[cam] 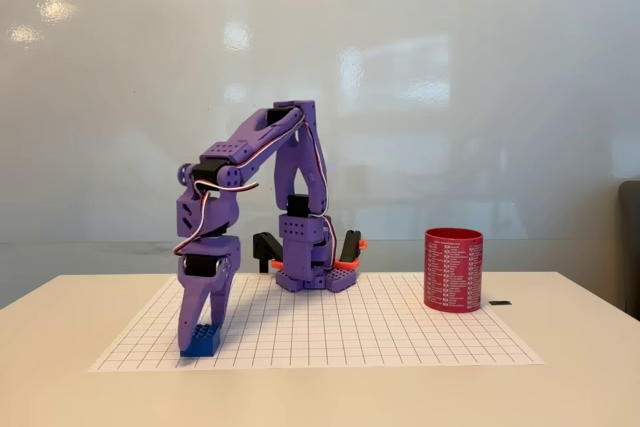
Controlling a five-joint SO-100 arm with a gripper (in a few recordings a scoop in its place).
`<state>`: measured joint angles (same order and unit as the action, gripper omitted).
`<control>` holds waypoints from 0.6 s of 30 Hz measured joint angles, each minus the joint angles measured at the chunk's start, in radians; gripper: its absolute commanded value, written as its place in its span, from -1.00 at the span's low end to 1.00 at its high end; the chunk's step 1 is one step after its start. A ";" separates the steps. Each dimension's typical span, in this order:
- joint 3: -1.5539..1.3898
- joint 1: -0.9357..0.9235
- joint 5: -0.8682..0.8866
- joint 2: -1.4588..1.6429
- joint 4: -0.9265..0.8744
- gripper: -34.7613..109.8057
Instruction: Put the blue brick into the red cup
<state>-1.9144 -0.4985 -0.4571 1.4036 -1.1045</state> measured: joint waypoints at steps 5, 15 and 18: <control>0.046 0.002 -0.101 -0.035 -0.034 -0.36; 0.046 -0.005 -0.178 -0.021 0.003 -0.53; 0.014 -0.020 -0.179 0.009 0.006 -0.53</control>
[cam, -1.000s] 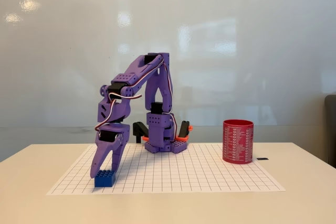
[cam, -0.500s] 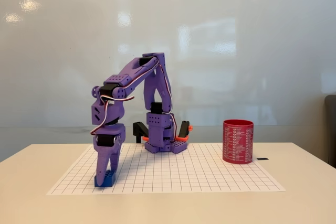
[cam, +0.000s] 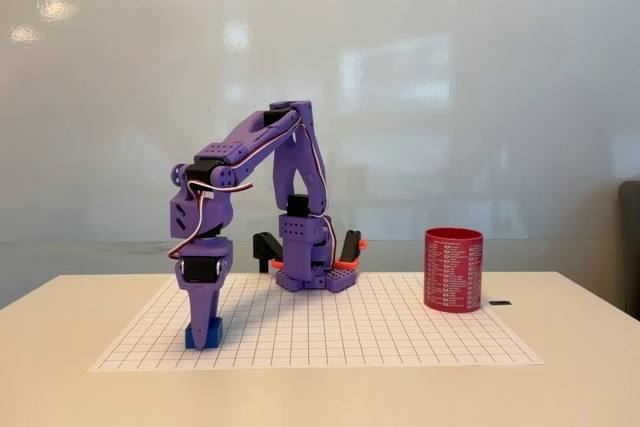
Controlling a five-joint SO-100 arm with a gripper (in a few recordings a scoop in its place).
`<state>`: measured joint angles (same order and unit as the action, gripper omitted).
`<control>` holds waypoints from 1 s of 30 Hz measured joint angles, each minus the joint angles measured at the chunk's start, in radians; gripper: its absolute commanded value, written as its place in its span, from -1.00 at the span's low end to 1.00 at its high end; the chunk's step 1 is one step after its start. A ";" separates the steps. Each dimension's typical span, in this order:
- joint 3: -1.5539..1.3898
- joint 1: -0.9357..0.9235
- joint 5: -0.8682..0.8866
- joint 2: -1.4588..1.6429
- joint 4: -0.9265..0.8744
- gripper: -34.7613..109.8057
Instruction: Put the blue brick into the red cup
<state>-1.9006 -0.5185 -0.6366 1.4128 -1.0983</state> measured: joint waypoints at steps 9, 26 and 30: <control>-0.021 0.074 0.048 0.210 -0.087 -0.53; 0.302 0.664 0.284 0.638 -0.591 -0.53; 0.313 0.871 0.359 0.693 -0.609 -0.53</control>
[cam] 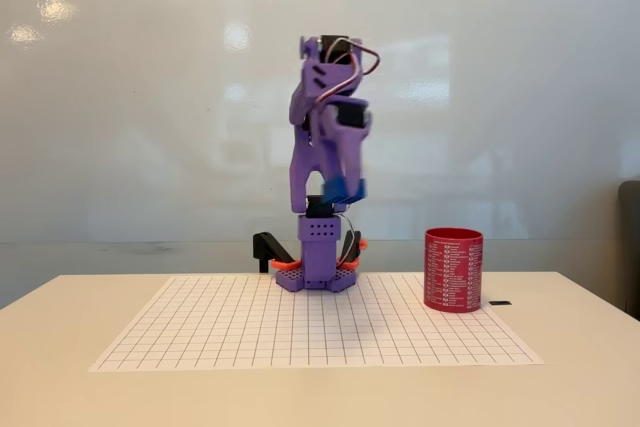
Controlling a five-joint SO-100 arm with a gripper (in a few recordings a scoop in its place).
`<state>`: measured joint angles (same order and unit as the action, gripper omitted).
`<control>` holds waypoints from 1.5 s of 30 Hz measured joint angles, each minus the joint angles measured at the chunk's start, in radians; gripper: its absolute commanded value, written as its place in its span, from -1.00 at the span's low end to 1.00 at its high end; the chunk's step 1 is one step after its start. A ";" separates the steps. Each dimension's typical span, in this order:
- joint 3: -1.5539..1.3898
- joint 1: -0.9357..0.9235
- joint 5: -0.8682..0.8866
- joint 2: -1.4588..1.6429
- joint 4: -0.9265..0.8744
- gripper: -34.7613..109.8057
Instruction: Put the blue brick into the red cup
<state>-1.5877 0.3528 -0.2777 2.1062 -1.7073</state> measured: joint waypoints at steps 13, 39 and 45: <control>-0.011 0.660 0.225 0.011 -0.002 -0.53; -0.344 0.930 0.379 -0.005 0.176 -0.15; -0.344 0.946 0.367 -0.005 0.176 -0.01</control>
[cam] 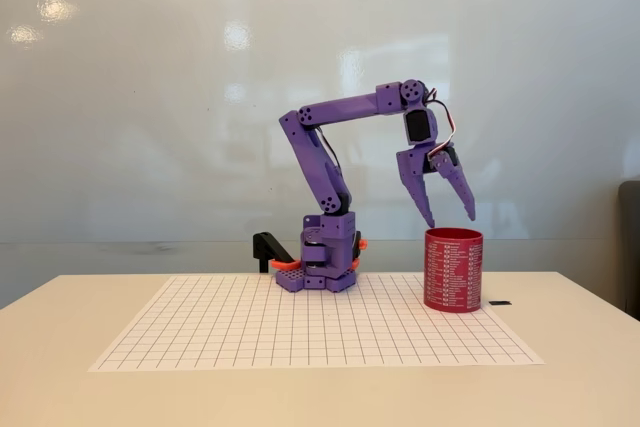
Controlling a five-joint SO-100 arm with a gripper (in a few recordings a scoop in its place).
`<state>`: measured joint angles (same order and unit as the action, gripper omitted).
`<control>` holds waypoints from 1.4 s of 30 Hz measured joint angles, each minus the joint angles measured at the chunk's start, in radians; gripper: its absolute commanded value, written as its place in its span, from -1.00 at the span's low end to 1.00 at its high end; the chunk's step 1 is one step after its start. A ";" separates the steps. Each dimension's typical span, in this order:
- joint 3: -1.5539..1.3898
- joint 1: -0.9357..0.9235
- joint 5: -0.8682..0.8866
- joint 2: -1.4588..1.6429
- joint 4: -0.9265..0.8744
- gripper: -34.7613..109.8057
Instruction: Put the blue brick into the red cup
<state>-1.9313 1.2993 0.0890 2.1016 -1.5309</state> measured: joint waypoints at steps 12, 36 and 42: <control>0.002 -0.014 -0.032 0.000 -0.018 -0.52; 0.449 -0.842 -0.224 0.176 0.078 -0.53; 0.270 -1.150 -0.189 0.500 0.078 -0.53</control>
<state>-1.6613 0.1488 -0.0997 2.6016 -1.4527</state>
